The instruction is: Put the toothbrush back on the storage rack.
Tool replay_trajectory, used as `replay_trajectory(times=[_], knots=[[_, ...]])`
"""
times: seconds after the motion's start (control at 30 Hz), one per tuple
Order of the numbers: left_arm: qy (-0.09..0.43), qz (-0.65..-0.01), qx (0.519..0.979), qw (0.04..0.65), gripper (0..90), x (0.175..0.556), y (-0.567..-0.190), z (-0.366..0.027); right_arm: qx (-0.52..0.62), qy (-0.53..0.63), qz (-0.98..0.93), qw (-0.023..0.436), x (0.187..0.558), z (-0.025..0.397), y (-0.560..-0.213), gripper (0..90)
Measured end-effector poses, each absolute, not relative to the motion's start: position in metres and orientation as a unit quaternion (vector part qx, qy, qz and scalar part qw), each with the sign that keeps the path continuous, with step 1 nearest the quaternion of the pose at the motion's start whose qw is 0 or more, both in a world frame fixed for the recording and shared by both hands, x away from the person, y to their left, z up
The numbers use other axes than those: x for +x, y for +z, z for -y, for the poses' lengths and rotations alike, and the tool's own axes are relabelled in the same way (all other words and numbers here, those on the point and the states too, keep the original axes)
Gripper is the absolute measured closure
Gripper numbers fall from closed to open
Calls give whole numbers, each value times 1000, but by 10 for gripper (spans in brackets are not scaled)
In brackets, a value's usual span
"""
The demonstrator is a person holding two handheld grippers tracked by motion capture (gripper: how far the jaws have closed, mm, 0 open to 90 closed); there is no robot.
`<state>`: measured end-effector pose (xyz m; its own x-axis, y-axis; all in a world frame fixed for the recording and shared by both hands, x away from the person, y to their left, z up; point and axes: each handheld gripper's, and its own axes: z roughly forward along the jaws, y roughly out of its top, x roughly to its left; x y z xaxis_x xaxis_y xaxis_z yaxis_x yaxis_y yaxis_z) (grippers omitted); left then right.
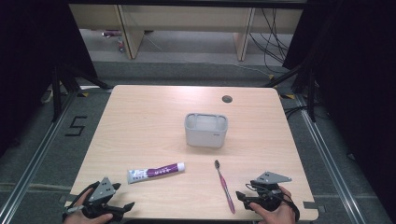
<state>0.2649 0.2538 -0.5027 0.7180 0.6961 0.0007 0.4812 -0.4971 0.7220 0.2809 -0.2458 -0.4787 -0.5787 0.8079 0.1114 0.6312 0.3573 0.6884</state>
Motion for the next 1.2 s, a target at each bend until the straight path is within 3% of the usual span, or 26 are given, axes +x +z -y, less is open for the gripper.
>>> replay_trajectory(times=[0.13, 0.27, 0.43, 0.9, 1.2], knots=[[151, -343, 855, 358, 154, 265, -502, -255, 451, 349, -815, 103, 283, 242, -475, 307], [147, -347, 851, 367, 154, 264, -502, -254, 437, 348, -822, 113, 289, 236, -474, 334], [147, -339, 858, 357, 154, 265, -502, -254, 424, 309, -847, 83, 293, 230, -467, 376], [141, -342, 855, 364, 155, 264, -503, -252, 410, 261, -871, 73, 313, 213, -451, 406], [144, -333, 862, 354, 154, 266, -502, -252, 391, 221, -892, 58, 325, 189, -457, 486]])
